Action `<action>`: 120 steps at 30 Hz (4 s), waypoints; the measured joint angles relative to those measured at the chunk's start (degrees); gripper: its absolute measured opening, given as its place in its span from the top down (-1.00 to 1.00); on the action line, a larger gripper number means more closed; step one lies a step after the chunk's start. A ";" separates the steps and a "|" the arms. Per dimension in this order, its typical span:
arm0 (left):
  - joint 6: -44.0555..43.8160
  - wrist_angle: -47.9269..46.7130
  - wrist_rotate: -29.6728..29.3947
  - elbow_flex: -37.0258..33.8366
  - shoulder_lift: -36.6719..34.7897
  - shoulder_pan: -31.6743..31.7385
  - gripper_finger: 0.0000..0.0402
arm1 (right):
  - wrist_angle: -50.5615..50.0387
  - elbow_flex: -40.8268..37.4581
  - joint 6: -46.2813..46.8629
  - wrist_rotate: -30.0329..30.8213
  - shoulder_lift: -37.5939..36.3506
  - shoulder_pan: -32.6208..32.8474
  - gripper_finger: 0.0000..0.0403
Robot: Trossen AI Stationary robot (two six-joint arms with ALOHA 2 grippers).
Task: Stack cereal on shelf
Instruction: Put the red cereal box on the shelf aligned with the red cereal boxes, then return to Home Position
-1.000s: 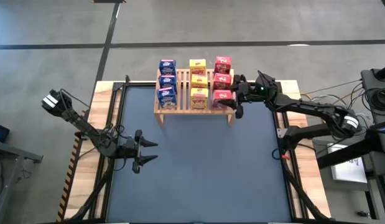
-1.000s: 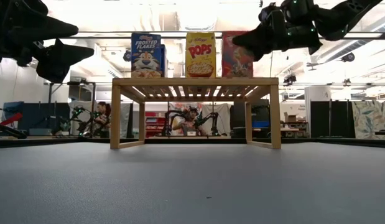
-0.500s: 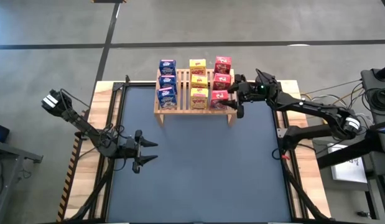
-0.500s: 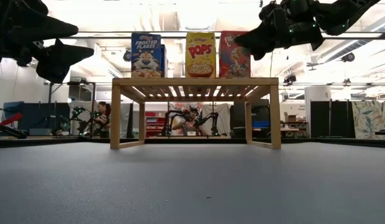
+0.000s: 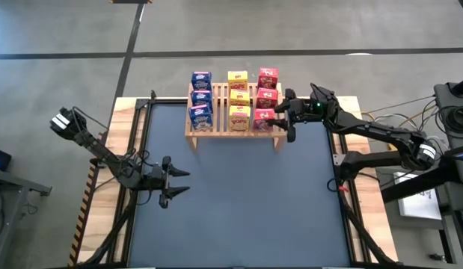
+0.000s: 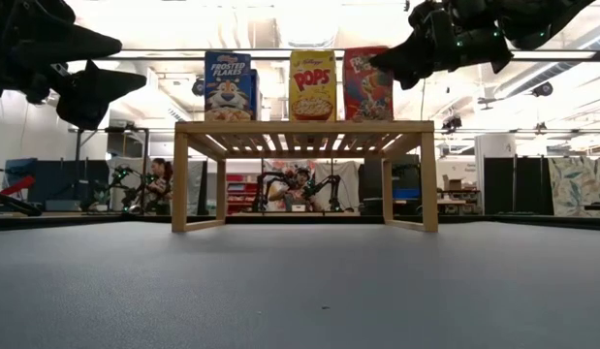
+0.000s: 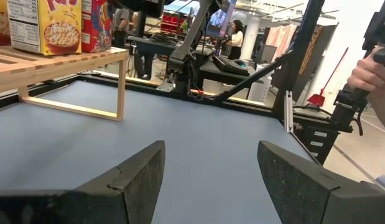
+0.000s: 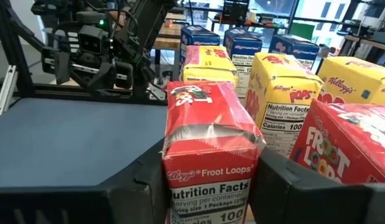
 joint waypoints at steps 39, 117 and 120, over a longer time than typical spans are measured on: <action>-0.17 -0.48 0.35 0.00 0.00 0.00 -0.20 | -4.09 0.00 -2.15 2.71 -2.65 -0.13 -0.04; 10.83 -43.61 -2.75 -1.81 -55.02 1.06 1.00 | -0.89 -39.21 10.72 7.31 -53.24 6.80 0.96; 10.85 -43.71 -2.72 -1.88 -54.93 1.07 1.00 | -2.21 -39.21 10.83 7.92 -53.94 6.80 0.96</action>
